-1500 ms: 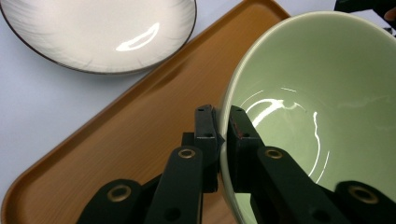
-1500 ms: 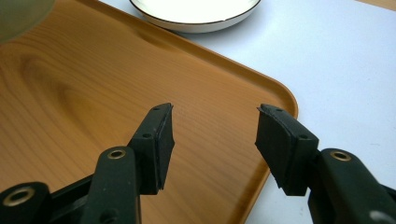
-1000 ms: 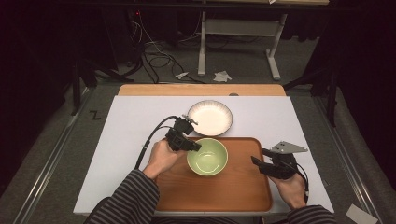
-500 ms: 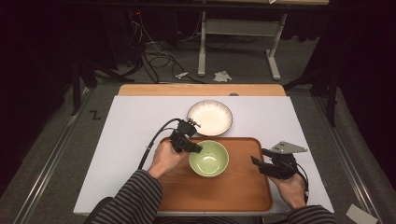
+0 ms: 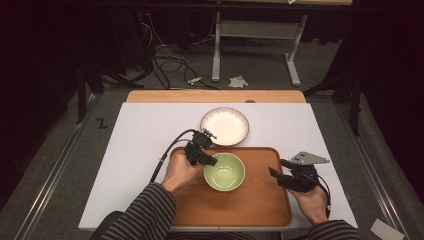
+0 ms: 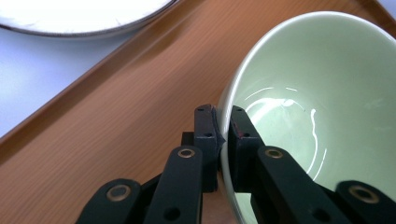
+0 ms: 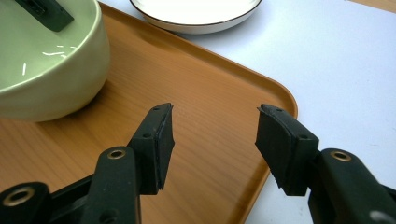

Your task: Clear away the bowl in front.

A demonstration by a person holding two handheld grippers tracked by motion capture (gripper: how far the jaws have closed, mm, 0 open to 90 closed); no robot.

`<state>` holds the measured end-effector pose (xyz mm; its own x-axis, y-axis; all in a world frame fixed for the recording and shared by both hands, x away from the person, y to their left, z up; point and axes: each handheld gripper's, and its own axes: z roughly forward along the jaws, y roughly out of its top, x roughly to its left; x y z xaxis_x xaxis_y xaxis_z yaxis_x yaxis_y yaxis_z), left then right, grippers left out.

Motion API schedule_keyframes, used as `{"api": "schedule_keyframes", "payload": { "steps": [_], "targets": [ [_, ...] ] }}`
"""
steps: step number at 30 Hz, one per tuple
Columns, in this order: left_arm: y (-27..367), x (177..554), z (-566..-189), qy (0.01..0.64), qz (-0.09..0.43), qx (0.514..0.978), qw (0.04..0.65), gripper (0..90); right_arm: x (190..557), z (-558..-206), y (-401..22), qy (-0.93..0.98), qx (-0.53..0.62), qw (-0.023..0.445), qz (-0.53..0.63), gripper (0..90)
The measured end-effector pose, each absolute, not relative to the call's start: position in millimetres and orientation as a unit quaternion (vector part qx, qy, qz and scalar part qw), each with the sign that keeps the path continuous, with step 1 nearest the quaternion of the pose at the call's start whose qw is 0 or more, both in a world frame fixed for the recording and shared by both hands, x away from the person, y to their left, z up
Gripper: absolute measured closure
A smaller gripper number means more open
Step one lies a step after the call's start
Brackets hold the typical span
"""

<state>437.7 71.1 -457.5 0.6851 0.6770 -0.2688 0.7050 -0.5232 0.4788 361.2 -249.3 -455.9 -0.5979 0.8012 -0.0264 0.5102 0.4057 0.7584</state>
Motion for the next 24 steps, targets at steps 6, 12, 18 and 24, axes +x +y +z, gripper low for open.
{"api": "schedule_keyframes", "payload": {
  "steps": [6,12,18,24],
  "targets": [
    [69.8,438.8,-460.7,0.396,-0.027,0.874,0.281,84.3,361.3,-455.9,-249.5,0.815,0.402,0.198,0.367,47.9],
    [68.8,438.2,-463.8,0.397,-0.019,0.874,0.28,84.8,360.7,-455.6,-249.1,0.813,0.402,0.2,0.37,48.0],
    [70.1,436.7,-467.2,0.401,-0.016,0.868,0.292,84.2,361.3,-456.3,-248.6,0.815,0.401,0.201,0.368,48.0],
    [69.5,434.7,-468.0,0.393,-0.009,0.871,0.294,82.9,361.2,-456.0,-248.6,0.814,0.402,0.198,0.368,47.9]
  ]
}}
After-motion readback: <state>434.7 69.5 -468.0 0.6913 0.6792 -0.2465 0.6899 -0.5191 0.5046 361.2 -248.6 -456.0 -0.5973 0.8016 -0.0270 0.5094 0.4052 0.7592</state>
